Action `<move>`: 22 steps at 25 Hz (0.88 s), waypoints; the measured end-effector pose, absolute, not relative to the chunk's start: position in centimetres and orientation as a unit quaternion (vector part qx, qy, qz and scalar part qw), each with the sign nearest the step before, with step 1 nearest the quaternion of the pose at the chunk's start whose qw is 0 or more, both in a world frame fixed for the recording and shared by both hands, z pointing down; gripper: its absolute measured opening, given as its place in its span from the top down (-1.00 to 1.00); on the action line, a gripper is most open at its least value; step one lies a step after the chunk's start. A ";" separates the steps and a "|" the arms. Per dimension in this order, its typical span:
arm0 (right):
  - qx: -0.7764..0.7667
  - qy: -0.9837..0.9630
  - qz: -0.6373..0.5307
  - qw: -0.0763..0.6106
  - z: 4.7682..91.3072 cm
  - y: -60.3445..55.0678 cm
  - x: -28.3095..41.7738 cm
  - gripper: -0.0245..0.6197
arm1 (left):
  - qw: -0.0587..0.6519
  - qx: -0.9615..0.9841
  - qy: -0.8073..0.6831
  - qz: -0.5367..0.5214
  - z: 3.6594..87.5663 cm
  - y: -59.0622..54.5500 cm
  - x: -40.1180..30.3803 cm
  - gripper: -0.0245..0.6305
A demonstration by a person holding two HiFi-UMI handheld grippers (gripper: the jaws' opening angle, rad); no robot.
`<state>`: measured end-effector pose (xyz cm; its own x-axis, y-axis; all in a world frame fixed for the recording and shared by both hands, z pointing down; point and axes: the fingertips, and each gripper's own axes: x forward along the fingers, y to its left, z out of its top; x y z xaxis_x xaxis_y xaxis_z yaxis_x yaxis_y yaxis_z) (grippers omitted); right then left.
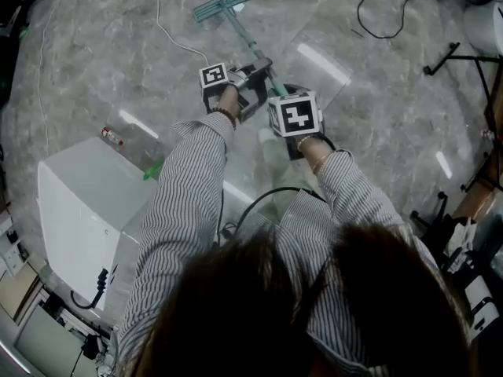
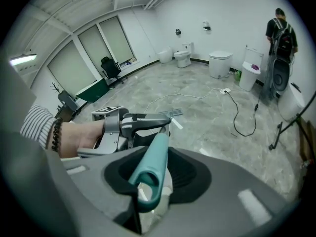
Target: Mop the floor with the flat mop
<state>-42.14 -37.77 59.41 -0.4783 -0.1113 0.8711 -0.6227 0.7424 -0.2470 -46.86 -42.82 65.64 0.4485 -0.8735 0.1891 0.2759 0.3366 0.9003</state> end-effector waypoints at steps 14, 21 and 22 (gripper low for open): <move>0.212 -0.801 0.305 0.470 62.1 -43.7 -48.2 0.57 | 0.733 0.436 -0.391 -0.346 69.6 -48.9 -53.9 0.43; 0.214 -0.800 0.303 0.471 62.1 -43.2 -47.1 0.57 | 0.729 0.428 -0.394 -0.360 69.6 -48.3 -52.8 0.44; 0.215 -0.801 0.301 0.471 62.0 -42.9 -46.8 0.57 | 0.731 0.426 -0.392 -0.361 69.4 -48.0 -52.4 0.44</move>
<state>-46.81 -42.91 61.97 -0.4644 -0.0613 0.8835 -0.6276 0.7267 -0.2795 -52.44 -47.97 69.41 0.4327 -0.8615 0.2658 0.1931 0.3765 0.9061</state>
